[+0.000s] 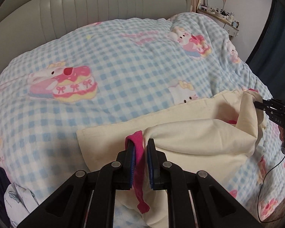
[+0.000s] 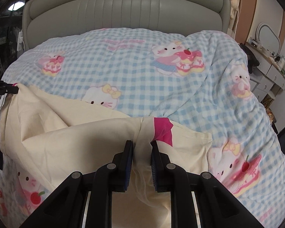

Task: Fold clothes
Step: 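Open both grippers and release the folded shirt onto the duvet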

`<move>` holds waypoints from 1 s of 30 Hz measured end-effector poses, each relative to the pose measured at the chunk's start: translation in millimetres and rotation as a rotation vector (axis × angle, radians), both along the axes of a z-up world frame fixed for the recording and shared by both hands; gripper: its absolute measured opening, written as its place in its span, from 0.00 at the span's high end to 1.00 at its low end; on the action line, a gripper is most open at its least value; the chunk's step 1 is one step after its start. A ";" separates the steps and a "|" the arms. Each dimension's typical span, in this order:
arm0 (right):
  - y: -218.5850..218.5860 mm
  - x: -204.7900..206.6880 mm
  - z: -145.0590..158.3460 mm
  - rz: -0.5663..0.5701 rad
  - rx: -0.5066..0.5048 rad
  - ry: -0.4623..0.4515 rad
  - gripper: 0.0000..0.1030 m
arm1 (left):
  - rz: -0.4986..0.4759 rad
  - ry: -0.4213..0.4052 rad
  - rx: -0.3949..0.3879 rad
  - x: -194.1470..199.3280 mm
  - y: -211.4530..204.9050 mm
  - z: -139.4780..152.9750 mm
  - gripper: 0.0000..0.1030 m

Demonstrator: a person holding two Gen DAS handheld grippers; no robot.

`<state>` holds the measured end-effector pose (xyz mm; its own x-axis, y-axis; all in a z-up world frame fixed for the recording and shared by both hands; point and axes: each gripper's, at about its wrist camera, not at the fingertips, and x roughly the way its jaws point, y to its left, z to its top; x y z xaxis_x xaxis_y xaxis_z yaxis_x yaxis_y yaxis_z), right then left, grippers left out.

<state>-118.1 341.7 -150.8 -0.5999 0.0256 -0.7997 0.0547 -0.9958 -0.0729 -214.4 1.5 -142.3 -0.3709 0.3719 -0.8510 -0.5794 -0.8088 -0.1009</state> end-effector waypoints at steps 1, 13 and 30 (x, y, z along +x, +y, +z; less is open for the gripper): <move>3.1 -4.4 -1.8 -0.010 -0.003 0.002 0.85 | 0.006 -0.007 -0.005 -5.4 0.3 -3.8 0.90; 36.7 -63.9 -63.1 -0.154 -0.052 -0.031 0.83 | 0.144 -0.164 0.023 -56.6 -4.0 -69.4 0.84; -15.3 -13.6 -33.2 0.024 -0.005 0.048 0.78 | -0.171 0.120 -0.095 24.5 37.0 -27.0 0.80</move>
